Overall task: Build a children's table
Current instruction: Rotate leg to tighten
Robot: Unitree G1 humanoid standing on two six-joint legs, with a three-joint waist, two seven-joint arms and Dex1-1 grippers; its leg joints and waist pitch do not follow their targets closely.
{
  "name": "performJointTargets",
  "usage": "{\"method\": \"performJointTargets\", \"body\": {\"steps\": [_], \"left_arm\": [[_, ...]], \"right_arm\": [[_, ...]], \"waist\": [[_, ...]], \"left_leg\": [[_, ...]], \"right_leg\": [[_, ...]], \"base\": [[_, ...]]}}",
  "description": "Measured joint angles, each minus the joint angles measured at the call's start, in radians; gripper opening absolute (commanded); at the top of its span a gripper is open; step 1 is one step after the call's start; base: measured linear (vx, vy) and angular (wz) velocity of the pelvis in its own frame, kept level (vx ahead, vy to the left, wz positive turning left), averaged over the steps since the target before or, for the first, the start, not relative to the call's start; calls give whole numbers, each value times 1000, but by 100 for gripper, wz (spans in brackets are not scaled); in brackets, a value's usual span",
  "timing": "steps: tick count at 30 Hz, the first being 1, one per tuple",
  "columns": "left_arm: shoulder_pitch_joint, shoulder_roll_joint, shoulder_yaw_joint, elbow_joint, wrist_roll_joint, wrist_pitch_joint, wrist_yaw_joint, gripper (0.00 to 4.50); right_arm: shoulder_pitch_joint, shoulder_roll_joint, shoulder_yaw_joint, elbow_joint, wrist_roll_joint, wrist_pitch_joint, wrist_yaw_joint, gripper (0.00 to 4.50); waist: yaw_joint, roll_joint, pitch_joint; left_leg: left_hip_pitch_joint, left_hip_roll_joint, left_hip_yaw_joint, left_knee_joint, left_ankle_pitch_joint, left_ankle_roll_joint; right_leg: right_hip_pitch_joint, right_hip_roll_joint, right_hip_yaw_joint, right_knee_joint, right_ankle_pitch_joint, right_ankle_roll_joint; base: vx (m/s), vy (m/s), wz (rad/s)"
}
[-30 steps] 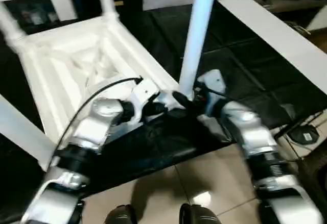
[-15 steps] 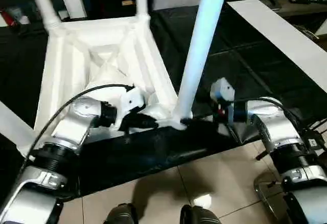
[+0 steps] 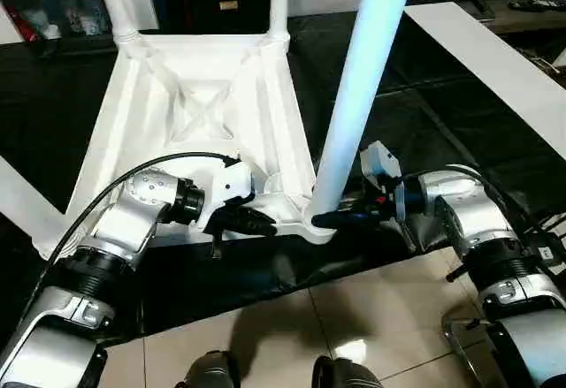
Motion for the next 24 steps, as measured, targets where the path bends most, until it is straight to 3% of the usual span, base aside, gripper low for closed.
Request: {"method": "performJointTargets", "body": {"steps": [6, 17, 20, 24], "left_arm": [[-3, -1, 0, 6, 1, -4, 0, 0], [-3, -14, 17, 6, -5, 33, 20, 0], [-3, -31, 36, 6, 7, 71, 104, 0], [-12, -94, 68, 0, 41, 158, 257, 0]], "right_arm": [[-8, 0, 1, 16, 4, -4, 6, 202], [19, 12, -3, -33, 2, 29, -55, 198], [22, 52, -29, -49, -11, 83, -195, 198], [22, 139, -98, -52, -27, 176, -455, 197]], "waist": [[0, 0, 0], [-3, 0, 0], [-15, -1, 0], [-50, -2, 0]], "left_leg": [[0, 0, 0, 0, 0, 1], [0, 0, 0, 1, 1, 1], [1, 1, 0, 1, 1, -4], [3, 1, 0, 0, 4, -7]], "right_leg": [[0, 0, 0, 0, 0, 0], [0, 0, 0, 1, 0, 0], [0, 0, 0, 1, 2, -2], [0, 1, 0, -2, 1, -1]], "base": [[0, 0, 0], [0, 0, 0], [0, 0, 0], [0, 0, 0]]}}
